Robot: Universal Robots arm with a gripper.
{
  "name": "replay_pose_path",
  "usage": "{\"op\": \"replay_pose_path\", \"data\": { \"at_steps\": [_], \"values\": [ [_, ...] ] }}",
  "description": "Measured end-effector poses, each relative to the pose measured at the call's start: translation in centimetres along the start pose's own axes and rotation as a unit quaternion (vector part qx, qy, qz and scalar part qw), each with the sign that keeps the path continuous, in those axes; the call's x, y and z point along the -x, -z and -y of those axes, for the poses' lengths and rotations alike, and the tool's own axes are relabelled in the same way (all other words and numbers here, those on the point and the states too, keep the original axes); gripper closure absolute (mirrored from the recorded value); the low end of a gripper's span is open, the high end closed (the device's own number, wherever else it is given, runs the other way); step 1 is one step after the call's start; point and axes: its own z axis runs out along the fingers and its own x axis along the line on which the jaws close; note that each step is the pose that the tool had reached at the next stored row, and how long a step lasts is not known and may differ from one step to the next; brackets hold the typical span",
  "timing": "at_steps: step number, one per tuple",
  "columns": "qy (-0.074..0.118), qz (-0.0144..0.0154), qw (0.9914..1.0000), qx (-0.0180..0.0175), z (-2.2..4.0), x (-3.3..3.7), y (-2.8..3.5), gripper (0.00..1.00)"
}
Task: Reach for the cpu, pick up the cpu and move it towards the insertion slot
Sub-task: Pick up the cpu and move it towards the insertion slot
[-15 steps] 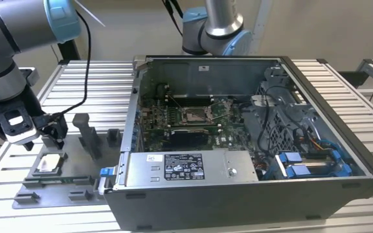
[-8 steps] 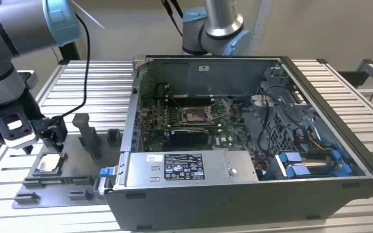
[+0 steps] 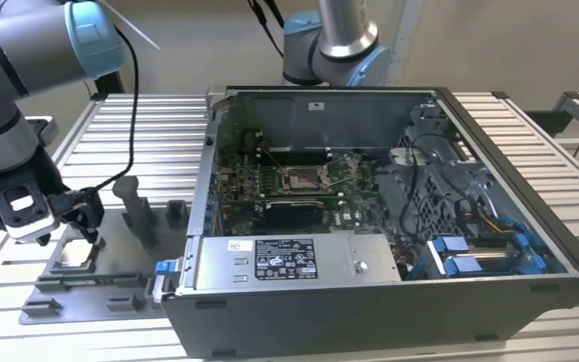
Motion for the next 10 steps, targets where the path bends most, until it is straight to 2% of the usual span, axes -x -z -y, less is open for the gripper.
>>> {"op": "replay_pose_path", "data": {
  "at_steps": [6,10],
  "values": [
    [0.0,0.0,1.0,0.0,0.21,-0.06,-0.85,0.0],
    [0.0,-0.0001,1.0,-0.0001,0.22,-0.07,-1.06,0.0]
  ]
}}
